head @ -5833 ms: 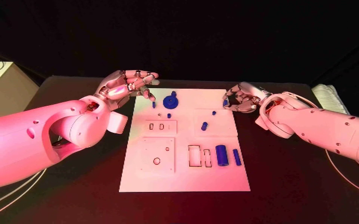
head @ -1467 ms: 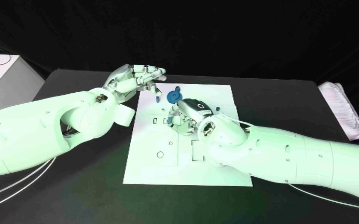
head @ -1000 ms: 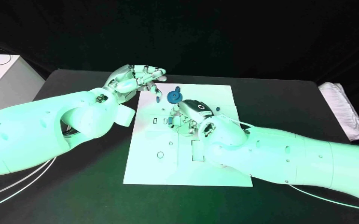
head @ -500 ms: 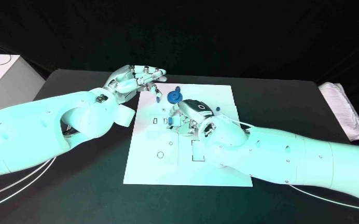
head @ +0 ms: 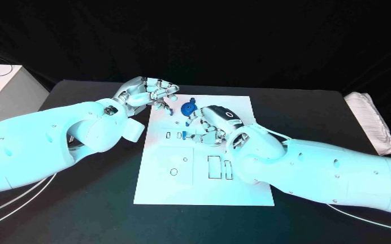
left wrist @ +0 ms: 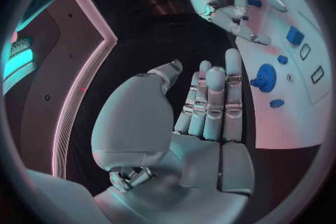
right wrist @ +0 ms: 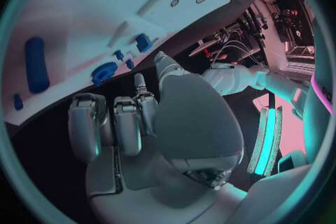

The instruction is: Assemble the parts on the task board

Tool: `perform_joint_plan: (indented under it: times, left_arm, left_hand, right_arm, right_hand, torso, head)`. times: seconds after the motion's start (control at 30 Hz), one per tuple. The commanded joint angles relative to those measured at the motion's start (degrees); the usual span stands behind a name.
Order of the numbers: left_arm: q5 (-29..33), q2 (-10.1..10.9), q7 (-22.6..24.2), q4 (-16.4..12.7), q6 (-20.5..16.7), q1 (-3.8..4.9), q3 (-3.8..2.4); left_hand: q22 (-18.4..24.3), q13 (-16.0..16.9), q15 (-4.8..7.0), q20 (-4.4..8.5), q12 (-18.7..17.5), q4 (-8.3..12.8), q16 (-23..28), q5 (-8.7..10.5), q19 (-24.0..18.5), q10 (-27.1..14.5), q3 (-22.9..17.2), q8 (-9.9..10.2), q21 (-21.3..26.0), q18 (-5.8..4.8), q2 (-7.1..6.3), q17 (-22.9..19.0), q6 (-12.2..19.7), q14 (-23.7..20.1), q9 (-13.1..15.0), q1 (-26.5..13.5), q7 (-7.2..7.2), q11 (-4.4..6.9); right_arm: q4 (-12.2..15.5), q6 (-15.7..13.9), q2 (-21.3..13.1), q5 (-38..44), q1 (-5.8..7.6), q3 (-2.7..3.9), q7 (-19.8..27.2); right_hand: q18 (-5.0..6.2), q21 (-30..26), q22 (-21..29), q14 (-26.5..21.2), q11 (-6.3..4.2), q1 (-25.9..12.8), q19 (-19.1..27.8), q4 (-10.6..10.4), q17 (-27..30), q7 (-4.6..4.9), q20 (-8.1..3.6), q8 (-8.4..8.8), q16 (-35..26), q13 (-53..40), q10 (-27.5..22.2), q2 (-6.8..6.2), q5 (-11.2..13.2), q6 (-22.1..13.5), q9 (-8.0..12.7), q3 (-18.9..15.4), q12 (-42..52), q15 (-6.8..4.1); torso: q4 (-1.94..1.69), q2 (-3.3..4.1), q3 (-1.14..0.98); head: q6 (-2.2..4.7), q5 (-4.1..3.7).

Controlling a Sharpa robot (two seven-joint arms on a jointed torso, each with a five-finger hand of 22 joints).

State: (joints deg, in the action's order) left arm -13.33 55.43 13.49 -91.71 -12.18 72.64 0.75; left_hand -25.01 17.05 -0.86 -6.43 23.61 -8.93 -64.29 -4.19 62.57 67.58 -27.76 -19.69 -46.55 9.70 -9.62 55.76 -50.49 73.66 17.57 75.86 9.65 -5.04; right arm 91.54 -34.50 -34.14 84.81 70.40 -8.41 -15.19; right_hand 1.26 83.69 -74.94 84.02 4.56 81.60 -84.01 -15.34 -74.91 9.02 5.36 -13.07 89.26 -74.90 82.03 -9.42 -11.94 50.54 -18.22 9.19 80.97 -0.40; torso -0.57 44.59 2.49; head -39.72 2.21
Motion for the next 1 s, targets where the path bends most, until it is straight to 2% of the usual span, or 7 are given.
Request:
perform_joint_plan:
  times: [0.03, 0.13, 0.2, 0.37, 0.5, 0.77, 1.0]
  left_arm:
    - [-8.7, -0.1, -9.1, 0.9, 0.7, 0.07, -0.02]
    - [-14.8, -0.3, -14.8, 1.9, 5.0, 0.11, -0.03]
    - [-20.0, -0.7, -18.5, 2.5, 7.6, 0.13, -0.03]
    - [-28.8, -2.1, -26.7, 3.7, 12.5, 0.36, -0.03]
    - [-33.4, -4.8, -32.3, 5.7, 15.6, 1.18, -0.01]
    - [-41.2, -10.4, -38.9, 10.7, 20.2, 2.67, 0.74]
    - [-44.3, -13.4, -40.6, 13.1, 21.5, 3.25, 1.27]
  left_hand:
    - [-2.4, 8.7, 0.78, 0.64, 11.8, 0.1, -6.8, 0.02, -0.2, -4.5, -3.0, -4.8, -3.7, 0.8, -1.11, 6.9, 0.3, 3.2, 3.1, -1.8, -1.16, 0.94]
    - [-4.2, 15.2, 1.41, 1.13, 21.2, -4.1, -11.4, 0.24, -0.5, -6.0, -2.7, -9.7, -6.7, 0.78, -1.74, 12.3, 0.7, 6.2, 7.1, -7.8, -2.22, 1.93]
    - [-4.8, 17.0, 1.26, 1.15, 23.5, -6.1, -11.9, 0.37, -1.1, -7.3, -0.8, -11.1, -7.6, 0.81, -2.7, 12.7, 1.9, 6.3, 8.7, -10.2, -1.99, 1.88]
    - [-5.8, 18.3, 1.5, 1.25, 25.4, -7.0, -13.0, 0.24, -1.3, -8.0, 0.5, -13.0, -8.9, 0.8, -2.46, 14.0, 2.1, 7.0, 10.7, -9.6, -2.42, 2.06]
    - [-6.7, 18.6, 2.27, 1.88, 26.5, -7.5, -13.5, 0.04, -1.8, -8.4, -1.6, -18.2, -10.1, 0.73, -1.86, 14.8, 2.7, 7.4, 16.4, -8.0, -3.53, 2.98]
    - [-8.3, 18.4, 1.52, 1.4, 26.6, -7.8, -14.6, 0.44, -1.6, -9.9, 2.7, -17.4, -11.6, 0.45, -2.02, 16.3, 6.3, 8.0, 18.3, -13.6, -2.44, 2.03]
    - [-14.7, 18.5, 1.63, 1.4, 27.3, -7.8, -17.4, 0.38, 2.0, -9.2, 4.9, -17.1, -16.1, -0.5, -0.76, 20.0, 5.4, 9.9, 18.5, -14.5, -2.68, 2.21]
  right_arm:
    - [1.2, 3.8, -2.1, -8.1, 1.31, 0.18, 13.4]
    - [2.0, 4.9, -4.6, -11.8, 2.48, 0.27, 16.8]
    - [2.2, 5.2, -6.2, -13.9, 3.12, 0.31, 18.3]
    - [2.4, 5.1, -10.0, -16.4, 4.26, 0.37, 20.8]
    - [2.1, 4.6, -12.6, -17.1, 5.18, 0.39, 21.4]
    - [0.7, 4.1, -14.8, -17.4, 5.9, 0.4, 21.1]
    - [0.4, 4.1, -15.3, -17.3, 6.1, 0.4, 20.2]
  right_hand:
    - [0.6, -0.4, -9.2, 5.5, -0.3, 1.0, -3.0, 0.3, -13.3, 0.09, 0.31, -0.18, -0.2, -7.4, -0.4, 0.04, -1.0, 0.4, 0.0, 1.0, -0.1, 0.29]
    - [0.59, -0.4, -9.2, 5.5, -0.31, 1.0, -3.0, 0.3, -13.3, 0.08, 0.31, -0.27, -0.2, -7.5, -0.3, -0.01, -1.1, 0.5, 0.0, 1.1, 0.0, 0.29]
    - [0.58, -0.4, -9.2, 5.5, -0.33, 1.2, -3.0, 0.3, -13.3, 0.06, 0.3, -0.36, -0.2, -7.5, -0.3, -0.1, -1.5, 0.6, 0.0, 1.5, 0.0, 0.28]
    - [0.57, -0.3, -9.3, 5.5, -0.33, 1.1, -3.1, 0.2, -13.3, 0.07, 0.29, -0.45, -0.2, -7.5, -0.3, -0.27, -2.3, 0.7, 0.0, 2.0, 0.0, 0.27]
    - [0.53, -0.2, -9.4, 5.5, -0.32, 0.7, -3.1, -0.1, -13.4, 0.07, 0.29, -0.48, -0.2, -7.5, -0.2, -0.59, -2.8, 0.7, 0.0, 2.2, 0.0, 0.27]
    - [0.64, -0.6, -9.1, 5.4, -0.29, 0.4, -2.9, -0.4, -13.0, 0.13, 0.29, -0.31, -0.4, -7.0, -0.7, -0.74, -2.9, 0.4, 0.1, 2.4, -0.5, 0.29]
    - [0.65, -0.7, -9.0, 5.4, -0.27, 0.3, -2.9, -0.5, -12.9, 0.14, 0.3, -0.26, -0.4, -6.9, -0.8, -0.73, -3.0, 0.3, 0.1, 2.5, -0.6, 0.3]
  torso:
    - [0.32, -1.06, -0.43]
    - [0.57, -1.69, -0.63]
    - [0.72, -2.03, -0.77]
    - [0.88, -2.81, -1.19]
    - [0.61, -3.26, -1.33]
    - [0.57, -3.58, -1.83]
    - [0.58, -3.55, -1.85]
  head:
    - [-0.14, 0.5]
    - [-0.18, 0.78]
    - [-0.23, 0.94]
    - [-0.87, 1.49]
    - [-1.43, 2.38]
    - [-2.16, 2.89]
    - [-2.4, 3.06]
